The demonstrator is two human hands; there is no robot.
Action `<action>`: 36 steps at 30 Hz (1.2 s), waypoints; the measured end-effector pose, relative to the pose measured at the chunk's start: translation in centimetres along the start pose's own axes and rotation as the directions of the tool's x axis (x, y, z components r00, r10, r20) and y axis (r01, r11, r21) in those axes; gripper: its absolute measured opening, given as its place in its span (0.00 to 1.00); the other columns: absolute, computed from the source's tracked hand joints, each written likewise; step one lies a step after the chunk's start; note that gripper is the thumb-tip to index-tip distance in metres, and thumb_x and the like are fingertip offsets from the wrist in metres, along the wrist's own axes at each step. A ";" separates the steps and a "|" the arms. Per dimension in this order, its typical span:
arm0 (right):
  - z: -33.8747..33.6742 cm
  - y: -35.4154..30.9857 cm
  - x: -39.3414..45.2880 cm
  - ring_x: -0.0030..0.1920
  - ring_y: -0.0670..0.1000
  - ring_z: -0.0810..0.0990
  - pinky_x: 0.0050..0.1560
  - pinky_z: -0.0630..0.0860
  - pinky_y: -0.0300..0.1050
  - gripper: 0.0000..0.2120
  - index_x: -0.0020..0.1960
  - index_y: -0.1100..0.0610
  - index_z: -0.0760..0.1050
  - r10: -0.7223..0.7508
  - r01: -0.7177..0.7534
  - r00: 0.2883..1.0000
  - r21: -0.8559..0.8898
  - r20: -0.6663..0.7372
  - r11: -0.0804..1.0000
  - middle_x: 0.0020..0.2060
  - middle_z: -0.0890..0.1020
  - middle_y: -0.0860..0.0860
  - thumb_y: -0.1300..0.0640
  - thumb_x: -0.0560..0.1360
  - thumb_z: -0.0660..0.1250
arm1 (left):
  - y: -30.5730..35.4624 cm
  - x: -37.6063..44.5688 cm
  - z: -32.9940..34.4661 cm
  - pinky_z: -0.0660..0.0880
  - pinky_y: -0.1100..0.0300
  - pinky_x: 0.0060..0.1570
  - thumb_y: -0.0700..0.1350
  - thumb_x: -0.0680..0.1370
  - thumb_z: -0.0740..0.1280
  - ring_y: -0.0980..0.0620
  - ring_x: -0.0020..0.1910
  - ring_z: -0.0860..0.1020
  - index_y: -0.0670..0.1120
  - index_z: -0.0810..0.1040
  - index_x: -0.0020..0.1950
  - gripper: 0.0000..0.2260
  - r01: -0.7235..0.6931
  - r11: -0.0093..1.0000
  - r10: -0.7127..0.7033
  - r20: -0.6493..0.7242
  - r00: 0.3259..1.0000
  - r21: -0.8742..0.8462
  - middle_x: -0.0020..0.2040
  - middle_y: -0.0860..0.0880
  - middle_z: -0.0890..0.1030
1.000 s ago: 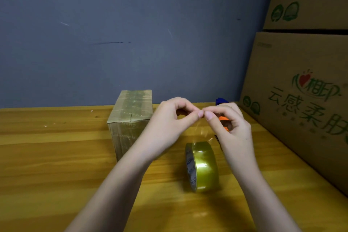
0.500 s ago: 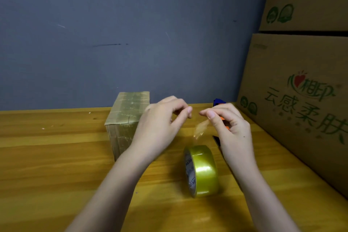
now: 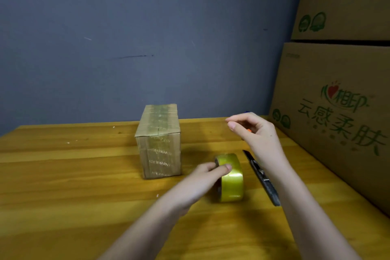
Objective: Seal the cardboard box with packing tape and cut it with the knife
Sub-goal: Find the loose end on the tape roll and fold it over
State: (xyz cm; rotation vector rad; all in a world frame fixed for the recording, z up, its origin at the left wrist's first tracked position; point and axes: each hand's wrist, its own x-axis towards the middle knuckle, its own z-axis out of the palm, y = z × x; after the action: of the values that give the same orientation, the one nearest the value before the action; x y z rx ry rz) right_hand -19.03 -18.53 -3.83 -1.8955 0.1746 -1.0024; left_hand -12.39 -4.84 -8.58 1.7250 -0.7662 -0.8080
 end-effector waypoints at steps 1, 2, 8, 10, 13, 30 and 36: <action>0.1 -0.1 -0.1 0.43 0.40 0.78 0.46 0.73 0.30 0.04 0.46 0.58 0.83 -0.011 0.011 1.000 -0.010 -0.009 1.000 0.44 0.82 0.51 0.62 0.72 0.70 | 0.0 0.2 0.5 0.71 0.62 0.48 0.57 0.72 0.68 0.59 0.42 0.77 0.50 0.79 0.44 0.11 0.033 0.995 -0.032 0.011 0.999 -0.099 0.39 0.57 0.82; 0.2 -0.2 -0.2 0.43 0.41 0.77 0.46 0.72 0.30 0.04 0.45 0.57 0.83 -0.022 0.021 1.000 -0.025 -0.014 0.999 0.45 0.82 0.52 0.62 0.72 0.70 | -0.2 0.6 0.9 0.73 0.58 0.51 0.58 0.68 0.71 0.55 0.46 0.80 0.49 0.80 0.49 0.16 0.061 0.973 -0.059 0.020 0.998 -0.222 0.45 0.53 0.85; 0.1 -1.0 -0.4 0.43 0.41 0.79 0.44 0.73 0.28 0.02 0.44 0.56 0.82 -0.030 0.028 0.999 -0.062 -0.027 0.998 0.42 0.84 0.49 0.60 0.72 0.71 | 0.3 1.4 2.0 0.78 0.59 0.35 0.47 0.78 0.64 0.48 0.33 0.82 0.42 0.72 0.56 0.11 0.062 0.834 -0.032 0.064 0.997 -0.549 0.40 0.40 0.84; 0.1 -1.1 -0.5 0.40 0.38 0.79 0.42 0.73 0.28 0.01 0.43 0.55 0.81 -0.035 0.032 0.999 -0.070 -0.035 0.997 0.39 0.83 0.45 0.59 0.72 0.71 | -0.1 1.6 1.8 0.78 0.59 0.36 0.52 0.77 0.65 0.49 0.29 0.81 0.42 0.73 0.57 0.16 0.021 0.867 -0.019 0.009 1.000 -0.497 0.33 0.43 0.83; 0.3 -0.9 -0.6 0.41 0.40 0.78 0.41 0.73 0.29 0.01 0.43 0.54 0.80 -0.063 0.054 0.995 -0.112 -0.082 0.992 0.39 0.81 0.44 0.57 0.72 0.70 | -0.6 1.3 1.3 0.76 0.60 0.32 0.54 0.78 0.63 0.49 0.26 0.77 0.41 0.73 0.49 0.15 -0.126 0.924 0.109 -0.069 0.992 -0.362 0.29 0.44 0.79; 2.9 4.2 -1.9 0.37 0.39 0.77 0.37 0.74 0.31 0.04 0.46 0.62 0.78 0.249 -0.240 0.968 0.180 -0.029 0.954 0.39 0.81 0.50 0.61 0.74 0.68 | -3.4 -0.2 -1.0 0.75 0.67 0.43 0.40 0.79 0.62 0.56 0.39 0.81 0.39 0.77 0.52 0.07 -0.451 0.889 0.440 -0.120 0.890 -0.083 0.39 0.45 0.83; 2.8 4.7 -2.4 0.41 0.42 0.78 0.44 0.74 0.36 0.04 0.45 0.60 0.78 0.313 -0.315 0.949 0.216 0.043 0.924 0.40 0.81 0.49 0.59 0.74 0.67 | -3.7 -0.3 -0.9 0.74 0.65 0.53 0.44 0.79 0.62 0.54 0.49 0.81 0.44 0.78 0.53 0.08 -0.499 0.863 0.505 -0.097 0.858 0.079 0.45 0.47 0.85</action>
State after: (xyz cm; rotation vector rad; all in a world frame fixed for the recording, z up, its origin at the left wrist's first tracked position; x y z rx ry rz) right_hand -17.29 -17.97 -9.56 -1.6064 0.3378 -0.7620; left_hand -11.43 -3.17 -11.92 1.4957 -1.1047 -0.3269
